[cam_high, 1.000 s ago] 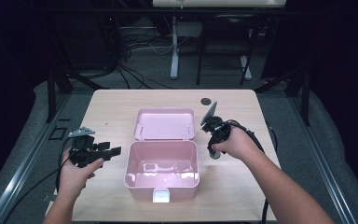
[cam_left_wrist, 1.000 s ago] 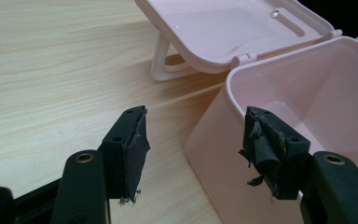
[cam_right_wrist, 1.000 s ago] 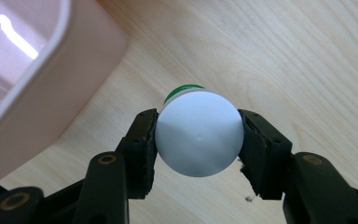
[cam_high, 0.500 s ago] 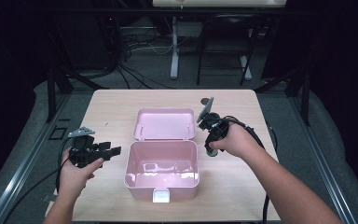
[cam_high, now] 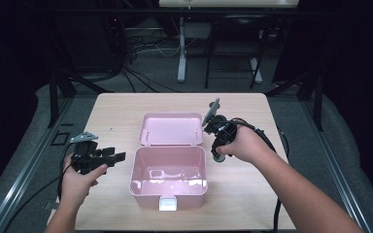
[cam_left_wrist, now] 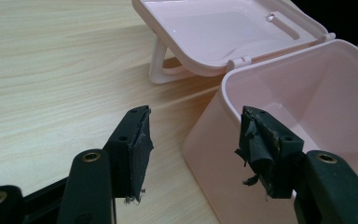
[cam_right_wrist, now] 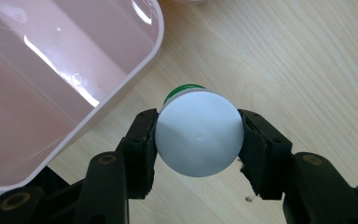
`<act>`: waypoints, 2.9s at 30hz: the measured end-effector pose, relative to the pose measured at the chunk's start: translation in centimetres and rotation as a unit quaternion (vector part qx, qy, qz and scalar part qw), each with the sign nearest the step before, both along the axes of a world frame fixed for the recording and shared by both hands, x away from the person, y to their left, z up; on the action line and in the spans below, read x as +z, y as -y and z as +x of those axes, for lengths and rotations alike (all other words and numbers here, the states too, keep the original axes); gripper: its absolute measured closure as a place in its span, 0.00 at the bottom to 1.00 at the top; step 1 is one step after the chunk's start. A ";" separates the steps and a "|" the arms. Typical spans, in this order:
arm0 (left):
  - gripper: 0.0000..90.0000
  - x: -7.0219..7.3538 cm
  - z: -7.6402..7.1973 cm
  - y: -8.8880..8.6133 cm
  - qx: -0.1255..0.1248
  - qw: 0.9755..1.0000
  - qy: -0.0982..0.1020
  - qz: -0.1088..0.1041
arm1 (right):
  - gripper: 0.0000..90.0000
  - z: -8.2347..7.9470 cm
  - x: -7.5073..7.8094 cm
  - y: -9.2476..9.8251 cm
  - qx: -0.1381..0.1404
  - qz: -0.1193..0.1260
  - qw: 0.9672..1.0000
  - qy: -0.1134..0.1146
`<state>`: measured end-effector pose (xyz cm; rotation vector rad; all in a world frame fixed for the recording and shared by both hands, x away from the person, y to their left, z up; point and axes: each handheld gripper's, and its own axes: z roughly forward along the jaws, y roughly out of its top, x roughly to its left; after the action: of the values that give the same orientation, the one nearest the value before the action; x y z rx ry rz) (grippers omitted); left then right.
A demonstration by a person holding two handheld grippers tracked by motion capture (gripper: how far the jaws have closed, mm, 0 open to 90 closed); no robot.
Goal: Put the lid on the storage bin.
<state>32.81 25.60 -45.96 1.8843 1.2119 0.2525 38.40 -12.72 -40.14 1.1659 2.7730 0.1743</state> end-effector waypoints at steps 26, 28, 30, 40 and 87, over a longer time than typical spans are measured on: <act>0.48 0.0 0.0 -0.1 0.000 1.000 0.000 -0.003 | 0.56 -1.4 2.4 -3.8 0.060 0.006 0.998 -0.002; 0.48 0.0 0.0 -0.1 0.000 1.000 -0.001 -0.003 | 0.56 -1.5 2.4 -4.2 0.065 0.006 0.998 -0.003; 0.48 0.0 0.0 -0.2 0.001 1.000 0.000 -0.003 | 0.56 -1.6 2.4 -4.7 0.070 0.009 0.997 -0.004; 0.48 0.0 0.0 -0.3 0.000 1.000 0.000 -0.004 | 0.56 -1.7 2.1 -6.5 0.090 0.009 0.996 -0.010; 0.48 -0.3 0.2 -0.4 0.002 1.000 -0.006 -0.006 | 0.56 -2.6 -2.7 -7.9 0.247 -0.037 0.968 -0.024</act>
<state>33.06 26.05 -46.25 1.8755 1.2226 0.2365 35.83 -4.85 -42.87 0.4480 3.0260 0.0869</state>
